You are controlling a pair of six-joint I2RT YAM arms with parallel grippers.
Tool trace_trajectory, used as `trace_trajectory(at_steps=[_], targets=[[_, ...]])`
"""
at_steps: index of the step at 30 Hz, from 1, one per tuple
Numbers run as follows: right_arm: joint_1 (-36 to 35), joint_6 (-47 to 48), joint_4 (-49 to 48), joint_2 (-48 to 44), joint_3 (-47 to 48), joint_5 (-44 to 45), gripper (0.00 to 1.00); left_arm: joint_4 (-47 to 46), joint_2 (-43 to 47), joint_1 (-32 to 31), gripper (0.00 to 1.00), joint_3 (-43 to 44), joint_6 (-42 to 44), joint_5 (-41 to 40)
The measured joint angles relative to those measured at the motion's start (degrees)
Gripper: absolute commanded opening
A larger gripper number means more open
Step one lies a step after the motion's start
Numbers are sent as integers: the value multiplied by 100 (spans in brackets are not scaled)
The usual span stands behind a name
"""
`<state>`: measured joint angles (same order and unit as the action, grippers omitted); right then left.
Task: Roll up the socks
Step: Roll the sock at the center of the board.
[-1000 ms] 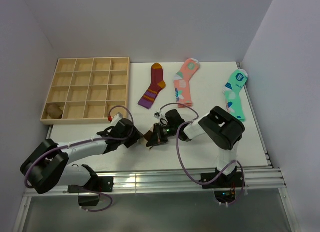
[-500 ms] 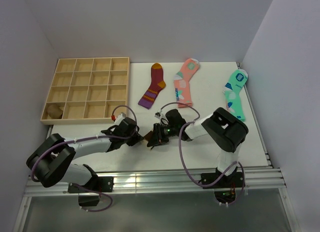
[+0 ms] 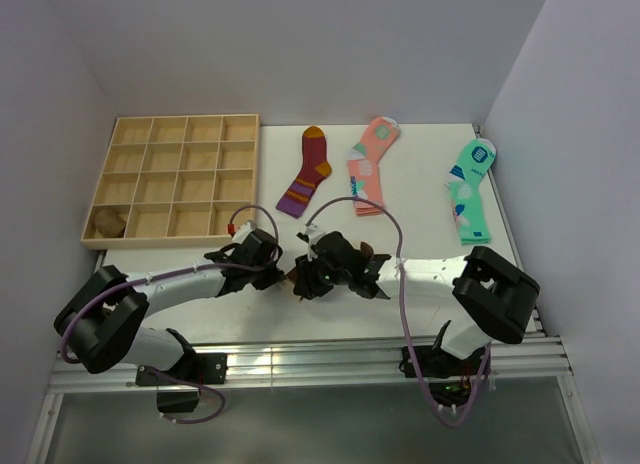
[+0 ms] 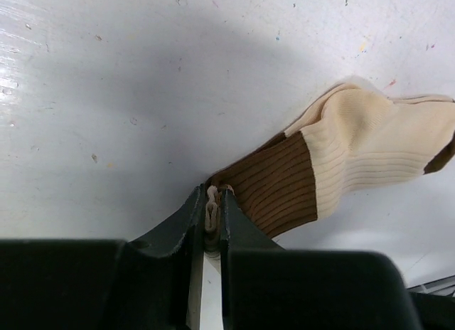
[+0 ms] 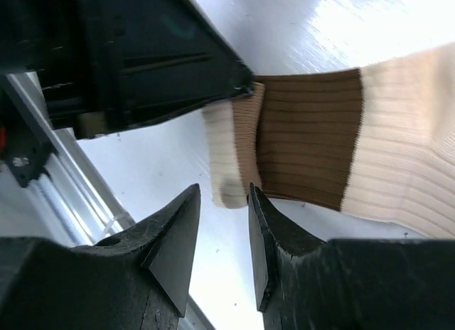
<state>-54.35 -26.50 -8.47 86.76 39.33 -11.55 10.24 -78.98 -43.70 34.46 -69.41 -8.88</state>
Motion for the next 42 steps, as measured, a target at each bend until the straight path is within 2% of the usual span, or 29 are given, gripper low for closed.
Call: trace_trajectory(at_steps=[10, 17, 28, 31, 32, 36, 40, 41, 42], targets=[[-669, 461, 81, 81, 118, 1058, 42, 157, -155, -2, 3, 146, 133, 7], [-898, 601, 76, 151, 140, 1305, 43, 162, -155, -2, 3, 146, 129, 9], [-1110, 643, 133, 796, 496, 1733, 44, 142, -188, 7, 3, 146, 120, 20], [-1169, 566, 251, 909, 632, 1993, 40, 144, -188, 17, 3, 146, 118, 0], [-1180, 527, 295, 935, 664, 2070, 30, 146, -188, 24, 3, 146, 118, 0], [-1204, 328, 535, 1093, 890, 2402, 2, 153, -186, 37, 5, 146, 111, -66], [-1202, 212, 636, 1110, 951, 2430, 0, 170, -153, 37, 15, 146, 72, -133], [-1187, 201, 634, 1110, 949, 2406, 0, 179, -129, 37, 22, 140, 55, -151], [-1150, 173, 614, 1099, 942, 2310, 0, 186, -92, 37, 26, 125, 26, -162]])
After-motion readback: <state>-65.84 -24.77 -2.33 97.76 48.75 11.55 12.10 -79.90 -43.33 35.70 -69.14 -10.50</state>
